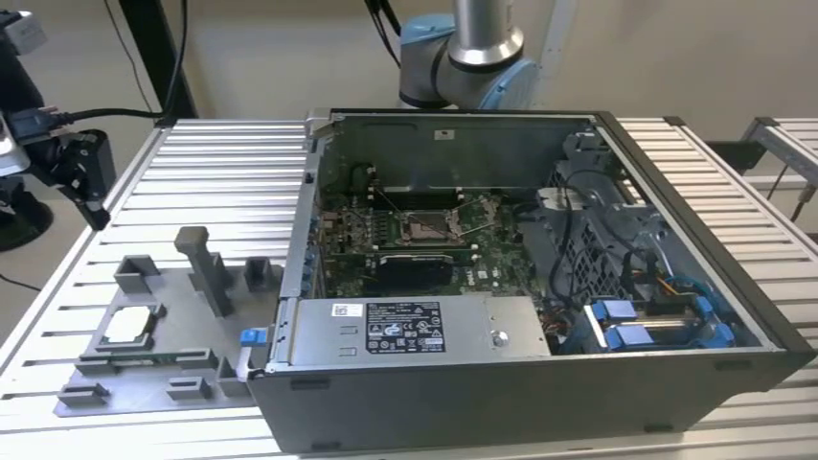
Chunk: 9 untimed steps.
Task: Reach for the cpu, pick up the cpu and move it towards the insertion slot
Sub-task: 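Pick up the cpu and move it towards the insertion slot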
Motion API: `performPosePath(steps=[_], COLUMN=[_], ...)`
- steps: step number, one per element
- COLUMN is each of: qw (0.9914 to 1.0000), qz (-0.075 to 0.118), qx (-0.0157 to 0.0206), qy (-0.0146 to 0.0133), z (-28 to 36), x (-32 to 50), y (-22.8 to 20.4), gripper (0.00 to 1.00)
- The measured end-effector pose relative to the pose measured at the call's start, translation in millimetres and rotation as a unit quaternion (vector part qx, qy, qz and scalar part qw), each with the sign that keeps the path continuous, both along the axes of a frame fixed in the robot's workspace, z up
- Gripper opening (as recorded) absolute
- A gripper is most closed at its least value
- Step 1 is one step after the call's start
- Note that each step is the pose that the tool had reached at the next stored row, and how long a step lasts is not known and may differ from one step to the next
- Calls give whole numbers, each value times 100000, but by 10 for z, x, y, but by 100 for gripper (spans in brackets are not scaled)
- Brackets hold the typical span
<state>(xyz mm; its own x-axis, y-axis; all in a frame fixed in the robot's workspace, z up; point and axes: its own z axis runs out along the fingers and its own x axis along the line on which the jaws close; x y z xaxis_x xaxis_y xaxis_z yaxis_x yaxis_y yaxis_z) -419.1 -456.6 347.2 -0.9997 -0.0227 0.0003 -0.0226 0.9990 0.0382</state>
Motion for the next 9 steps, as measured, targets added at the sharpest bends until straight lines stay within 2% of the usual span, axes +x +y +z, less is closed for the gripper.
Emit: performPosePath(steps=[9], qw=[100000], qz=[0], qx=[-2], qy=[2], z=[-95], x=[0], y=[0], gripper=[100])
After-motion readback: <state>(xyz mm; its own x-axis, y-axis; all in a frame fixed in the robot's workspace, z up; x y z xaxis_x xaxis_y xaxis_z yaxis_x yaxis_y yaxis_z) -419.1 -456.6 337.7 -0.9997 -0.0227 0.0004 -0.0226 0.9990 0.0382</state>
